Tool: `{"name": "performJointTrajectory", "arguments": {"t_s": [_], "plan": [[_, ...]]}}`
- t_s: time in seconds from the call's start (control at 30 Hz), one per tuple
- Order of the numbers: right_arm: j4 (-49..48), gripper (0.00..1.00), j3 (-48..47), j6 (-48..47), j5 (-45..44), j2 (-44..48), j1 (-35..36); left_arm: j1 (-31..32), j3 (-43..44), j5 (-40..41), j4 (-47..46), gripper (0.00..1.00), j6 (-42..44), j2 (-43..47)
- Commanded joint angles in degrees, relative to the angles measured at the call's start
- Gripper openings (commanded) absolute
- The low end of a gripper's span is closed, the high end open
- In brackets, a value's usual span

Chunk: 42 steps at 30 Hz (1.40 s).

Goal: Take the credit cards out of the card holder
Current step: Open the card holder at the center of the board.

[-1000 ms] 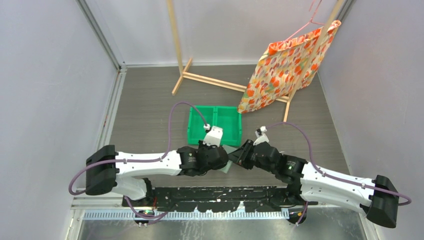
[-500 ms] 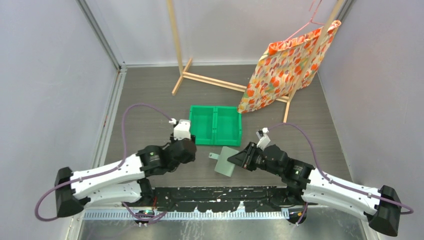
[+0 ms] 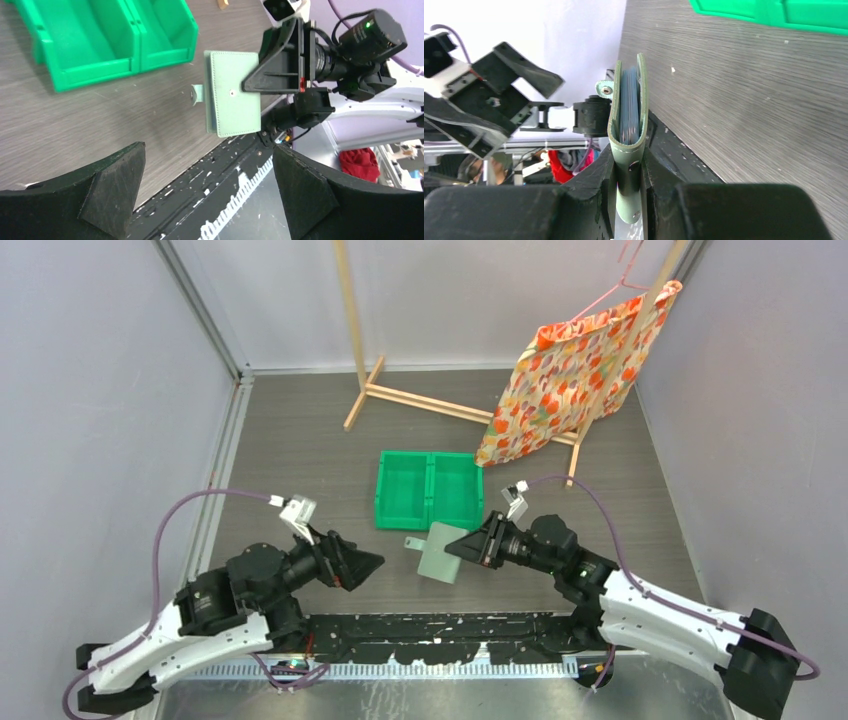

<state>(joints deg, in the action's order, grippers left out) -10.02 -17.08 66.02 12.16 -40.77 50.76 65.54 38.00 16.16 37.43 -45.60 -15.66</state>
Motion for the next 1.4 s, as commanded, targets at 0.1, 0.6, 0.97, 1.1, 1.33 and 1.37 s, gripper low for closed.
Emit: {"name": "performJointTrajectory", "arguments": {"t_s": [0.1,0.6,0.97,1.1,1.33,1.37], "plan": [[-16.8,0.01,-2.0,3.4,7.8,-6.3,-1.0,-0.2,-9.5,-8.8,-15.0,0.97,-7.6,-8.9],[-17.2,0.01,-0.5,4.8,8.4,-3.0,-1.0,-0.2,-18.5,-2.7,-30.4,0.86,-14.1,-4.9],[-18.4,0.01,0.2,5.5,8.9,-3.7,-1.1,-0.2,-20.5,-3.5,-41.2,0.83,-17.0,-10.6],[-19.8,0.01,0.6,6.1,9.6,-4.0,-1.1,-0.2,-20.2,-2.5,-42.3,0.76,-17.4,-12.2],[-18.4,0.01,0.6,5.9,9.1,-3.2,-1.1,-1.7,-22.4,-0.3,-41.5,0.56,-18.3,-6.8],[-18.4,0.01,0.6,5.8,9.2,-3.2,-1.1,-1.9,-22.7,-0.2,-41.3,0.51,-18.5,-5.8]]}}
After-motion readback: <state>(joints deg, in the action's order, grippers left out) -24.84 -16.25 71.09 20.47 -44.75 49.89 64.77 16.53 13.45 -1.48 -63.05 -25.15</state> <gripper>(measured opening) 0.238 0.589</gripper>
